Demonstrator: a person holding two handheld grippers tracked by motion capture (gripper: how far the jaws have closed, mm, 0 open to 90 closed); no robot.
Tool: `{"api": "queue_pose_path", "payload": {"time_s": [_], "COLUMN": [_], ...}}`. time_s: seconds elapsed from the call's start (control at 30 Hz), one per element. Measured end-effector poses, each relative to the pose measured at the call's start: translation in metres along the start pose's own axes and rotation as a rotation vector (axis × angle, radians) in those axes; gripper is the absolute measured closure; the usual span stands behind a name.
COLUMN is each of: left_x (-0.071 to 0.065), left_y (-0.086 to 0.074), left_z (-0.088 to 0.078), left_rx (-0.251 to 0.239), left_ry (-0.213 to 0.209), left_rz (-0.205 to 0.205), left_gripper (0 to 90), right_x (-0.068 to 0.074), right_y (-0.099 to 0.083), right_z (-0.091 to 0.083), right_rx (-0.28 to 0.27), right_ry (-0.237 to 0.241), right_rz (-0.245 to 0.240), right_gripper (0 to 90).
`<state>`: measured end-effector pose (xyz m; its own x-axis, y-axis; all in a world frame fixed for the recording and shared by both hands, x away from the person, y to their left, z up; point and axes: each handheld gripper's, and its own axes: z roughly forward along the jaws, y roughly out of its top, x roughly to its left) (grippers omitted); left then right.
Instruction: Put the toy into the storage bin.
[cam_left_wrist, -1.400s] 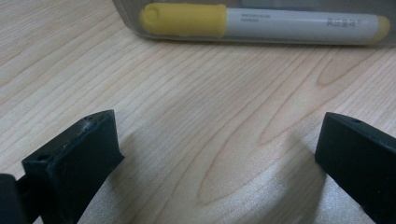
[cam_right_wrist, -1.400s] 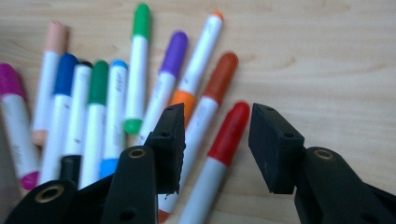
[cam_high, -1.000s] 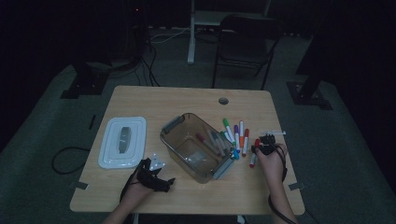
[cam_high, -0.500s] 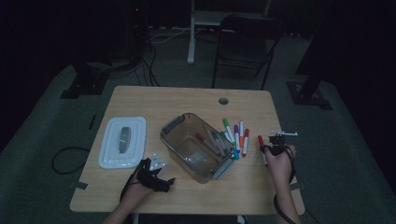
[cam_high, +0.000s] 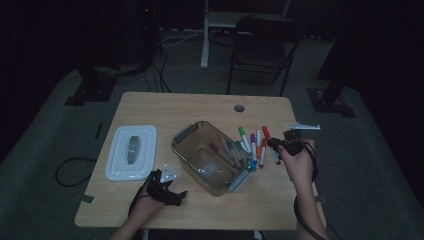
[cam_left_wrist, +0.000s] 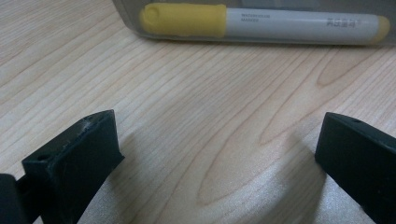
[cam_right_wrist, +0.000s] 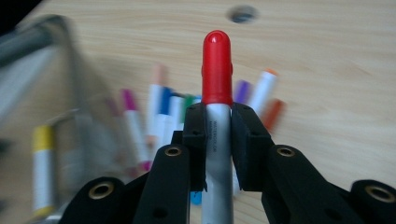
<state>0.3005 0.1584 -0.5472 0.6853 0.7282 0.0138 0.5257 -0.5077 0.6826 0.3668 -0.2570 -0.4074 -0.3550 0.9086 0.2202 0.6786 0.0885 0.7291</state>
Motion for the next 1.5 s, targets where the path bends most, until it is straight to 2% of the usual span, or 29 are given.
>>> {"api": "queue_pose_path", "payload": {"time_s": [0.13,0.33,0.47,0.77,0.93,1.13,1.5], "left_x": [0.000,0.000,0.000,0.000,0.000,0.000,0.000], "left_y": [0.000,0.000,0.000,0.000,0.000,0.000,0.000], "left_z": [0.000,0.000,0.000,0.000,0.000,0.000,0.000], "left_rx": [0.001,0.004,0.003,0.004,0.003,0.005,0.002], "left_ry": [0.000,0.000,-0.001,-0.001,-0.001,-0.002,-0.001], "left_rz": [0.000,0.002,0.001,0.002,0.001,0.002,0.001], "left_gripper": [0.6,0.6,0.6,0.6,0.6,0.6,0.6], "right_x": [0.026,0.063,0.087,0.132,0.151,0.167,0.187], "right_y": [0.016,0.032,0.040,0.047,0.043,0.033,0.014], "right_z": [-0.002,0.005,0.015,0.047,0.073,0.103,0.145], "right_rx": [0.002,0.021,0.049,0.132,0.208,0.302,0.445], "right_ry": [0.072,0.167,0.209,0.339,0.353,0.355,0.341], "right_rz": [-0.063,-0.154,-0.224,-0.302,-0.328,-0.346,-0.377], "right_gripper": [77.1,77.0,77.0,77.0,77.0,77.0,77.0]}}
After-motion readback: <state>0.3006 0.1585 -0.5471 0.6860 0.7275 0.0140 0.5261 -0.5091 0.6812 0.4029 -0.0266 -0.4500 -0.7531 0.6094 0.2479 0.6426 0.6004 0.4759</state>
